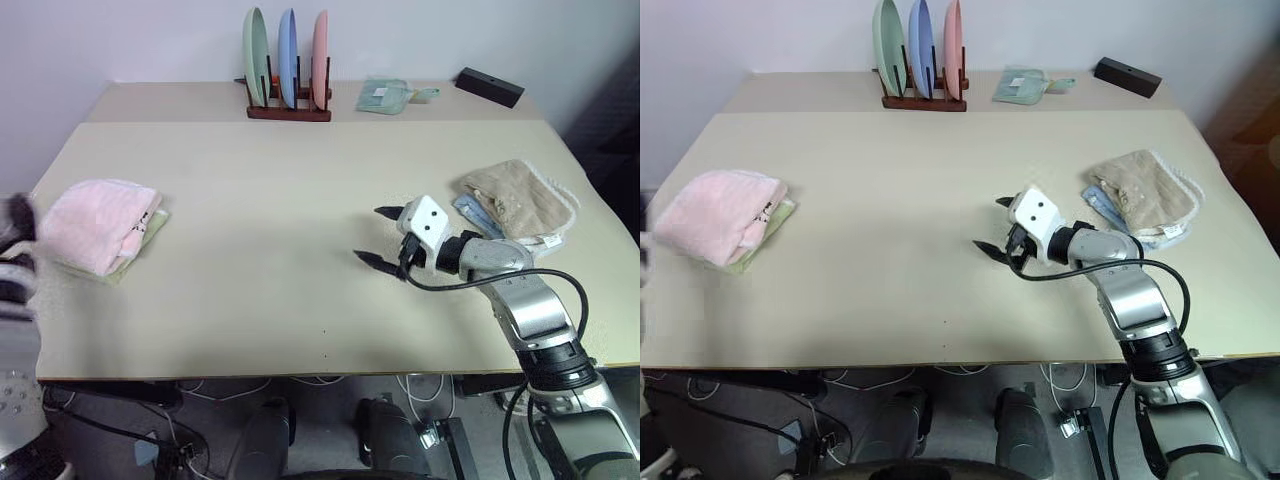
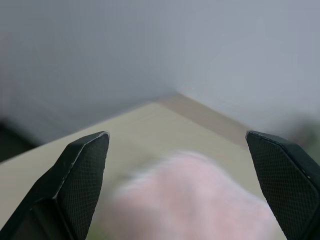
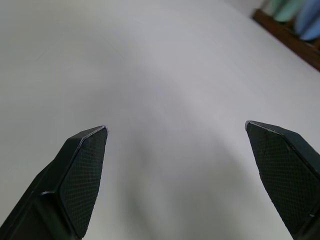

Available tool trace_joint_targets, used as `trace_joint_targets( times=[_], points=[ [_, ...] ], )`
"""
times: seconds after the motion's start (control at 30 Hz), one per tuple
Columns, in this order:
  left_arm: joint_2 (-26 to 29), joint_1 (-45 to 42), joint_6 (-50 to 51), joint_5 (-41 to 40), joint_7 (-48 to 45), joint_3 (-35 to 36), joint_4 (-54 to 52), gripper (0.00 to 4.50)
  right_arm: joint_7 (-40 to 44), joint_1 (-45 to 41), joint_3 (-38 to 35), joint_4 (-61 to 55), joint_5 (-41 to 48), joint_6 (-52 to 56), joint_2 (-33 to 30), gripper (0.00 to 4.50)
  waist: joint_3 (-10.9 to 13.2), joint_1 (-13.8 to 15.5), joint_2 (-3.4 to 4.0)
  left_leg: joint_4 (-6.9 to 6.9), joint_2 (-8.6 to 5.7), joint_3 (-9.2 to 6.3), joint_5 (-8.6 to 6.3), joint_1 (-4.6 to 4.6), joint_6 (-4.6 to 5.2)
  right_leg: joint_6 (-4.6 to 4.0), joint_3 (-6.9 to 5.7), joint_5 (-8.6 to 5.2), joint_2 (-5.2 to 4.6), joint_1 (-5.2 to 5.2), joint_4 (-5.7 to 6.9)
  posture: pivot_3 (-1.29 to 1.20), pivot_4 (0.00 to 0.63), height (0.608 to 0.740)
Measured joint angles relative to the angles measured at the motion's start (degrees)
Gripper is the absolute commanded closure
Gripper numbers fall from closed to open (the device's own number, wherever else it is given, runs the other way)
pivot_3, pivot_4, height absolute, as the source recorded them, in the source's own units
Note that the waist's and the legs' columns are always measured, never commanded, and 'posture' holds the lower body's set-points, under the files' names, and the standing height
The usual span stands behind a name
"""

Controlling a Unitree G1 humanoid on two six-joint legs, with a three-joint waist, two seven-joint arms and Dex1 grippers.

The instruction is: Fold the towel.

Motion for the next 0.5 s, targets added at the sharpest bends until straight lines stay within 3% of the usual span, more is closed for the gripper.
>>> trace_joint_targets(
  times=[0.1,0.23,0.33,0.5],
  points=[
    [2.9,-0.3,1.3,6.0,-8.6,-15.2,-2.9,0.04,-2.9,0.1,-3.1,1.0,1.9,1.3,2.8,0.00,0.0,-0.8,0.07,-0.16,0.02,0.09,0.00,0.00,0.00,0.04,0.08,0.02,0.01,-0.14,0.01,0.00,0.150,0.740],
    [2.7,0.1,-1.1,14.2,-16.8,-28.2,-1.8,0.04,-5.1,4.5,-8.0,0.3,3.8,3.1,2.6,0.00,0.0,-1.8,0.09,-0.33,0.13,0.07,-0.01,-0.02,0.01,0.22,0.07,0.12,0.12,-0.30,0.08,0.00,0.150,0.740],
    [2.1,-0.4,-3.3,18.5,-20.6,-32.0,0.2,0.04,-5.7,8.5,-9.6,-0.6,4.1,4.5,1.8,0.00,0.1,-1.9,0.25,-0.30,0.16,0.09,0.00,-0.05,0.02,0.21,0.08,0.12,0.14,-0.37,0.14,0.00,0.150,0.740],
    [0.3,-1.1,-6.5,23.1,-24.2,-32.6,5.1,0.04,-6.4,11.5,-10.7,-2.1,4.4,5.5,0.7,0.00,0.1,-1.8,0.29,-0.17,0.16,0.11,0.00,-0.05,0.03,0.19,0.09,0.13,0.13,-0.30,0.14,0.00,0.150,0.740]
  ],
)
